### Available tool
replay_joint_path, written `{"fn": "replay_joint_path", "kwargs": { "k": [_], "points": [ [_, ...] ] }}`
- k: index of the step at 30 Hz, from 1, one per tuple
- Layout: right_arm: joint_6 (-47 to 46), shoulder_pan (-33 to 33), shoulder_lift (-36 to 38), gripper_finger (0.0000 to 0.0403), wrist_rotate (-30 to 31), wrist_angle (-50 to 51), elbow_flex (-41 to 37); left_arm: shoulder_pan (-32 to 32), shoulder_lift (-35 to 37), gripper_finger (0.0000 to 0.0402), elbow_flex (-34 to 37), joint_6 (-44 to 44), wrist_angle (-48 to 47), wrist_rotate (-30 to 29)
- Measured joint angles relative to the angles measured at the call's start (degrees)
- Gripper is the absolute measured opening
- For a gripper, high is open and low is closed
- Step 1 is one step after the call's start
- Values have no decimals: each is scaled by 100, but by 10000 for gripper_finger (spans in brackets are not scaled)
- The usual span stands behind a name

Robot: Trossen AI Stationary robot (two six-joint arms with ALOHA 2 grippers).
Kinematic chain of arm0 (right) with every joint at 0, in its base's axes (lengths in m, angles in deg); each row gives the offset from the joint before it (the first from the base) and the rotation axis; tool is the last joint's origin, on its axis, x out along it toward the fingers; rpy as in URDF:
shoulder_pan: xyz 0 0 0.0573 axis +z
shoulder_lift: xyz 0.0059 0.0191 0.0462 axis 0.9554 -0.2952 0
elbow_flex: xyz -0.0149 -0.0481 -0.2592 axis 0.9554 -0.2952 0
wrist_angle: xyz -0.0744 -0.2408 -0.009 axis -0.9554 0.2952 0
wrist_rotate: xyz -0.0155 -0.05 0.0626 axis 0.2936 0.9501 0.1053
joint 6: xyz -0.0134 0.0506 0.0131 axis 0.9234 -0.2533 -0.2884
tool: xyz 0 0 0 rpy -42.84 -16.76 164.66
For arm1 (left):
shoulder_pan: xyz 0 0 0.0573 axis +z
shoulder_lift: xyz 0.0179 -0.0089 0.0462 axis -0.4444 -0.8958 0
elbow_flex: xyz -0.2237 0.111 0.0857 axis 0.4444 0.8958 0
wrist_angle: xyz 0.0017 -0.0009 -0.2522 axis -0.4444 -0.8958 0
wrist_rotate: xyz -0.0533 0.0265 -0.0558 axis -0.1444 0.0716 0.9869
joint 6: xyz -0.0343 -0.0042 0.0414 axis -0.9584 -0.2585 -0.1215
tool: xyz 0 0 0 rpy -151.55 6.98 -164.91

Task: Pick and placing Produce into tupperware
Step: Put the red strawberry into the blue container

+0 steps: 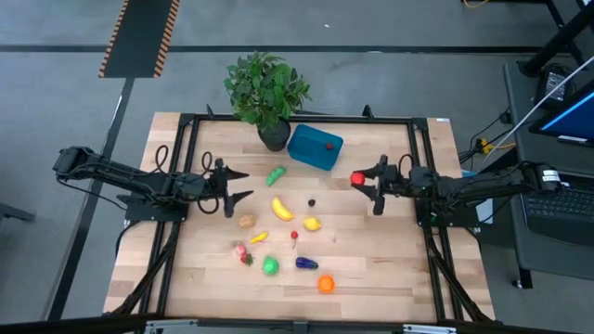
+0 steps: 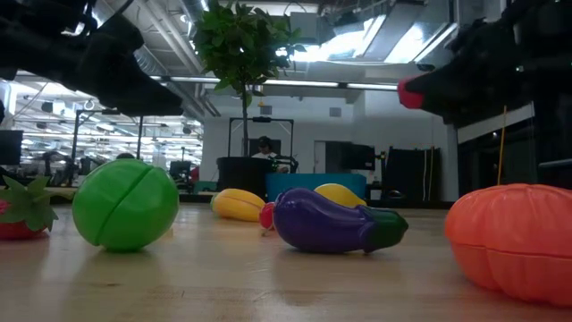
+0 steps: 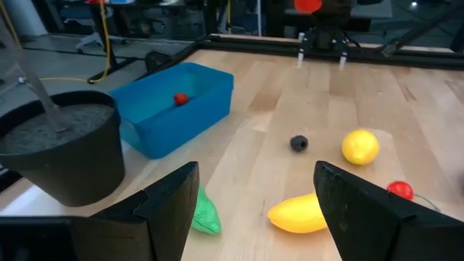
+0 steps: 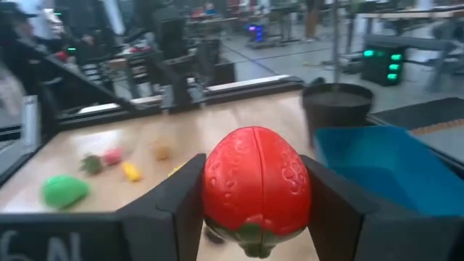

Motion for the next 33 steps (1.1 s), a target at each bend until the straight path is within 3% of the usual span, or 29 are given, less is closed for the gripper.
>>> {"fn": "replay_joint_path", "kwargs": {
  "k": [8, 14, 19, 25, 33],
  "points": [
    [10, -244, -118, 190, 511, -5, 0, 123, 2, 265, 0, 23, 13, -76],
    [-3, -489, -467, 190, 458, -160, 27, 310, 2, 265, 0, 23, 13, -80],
    [369, -637, -980, 190, 436, 6, 582, 480, 1, 265, 0, 25, 10, -78],
    [724, -1157, -1904, 190, 422, 1092, 1537, 583, 0, 265, 0, 25, 7, -78],
    [1145, -2089, -3185, 190, -947, 1362, 2636, 586, 0, 265, 0, 27, 3, -78]
  ]
}}
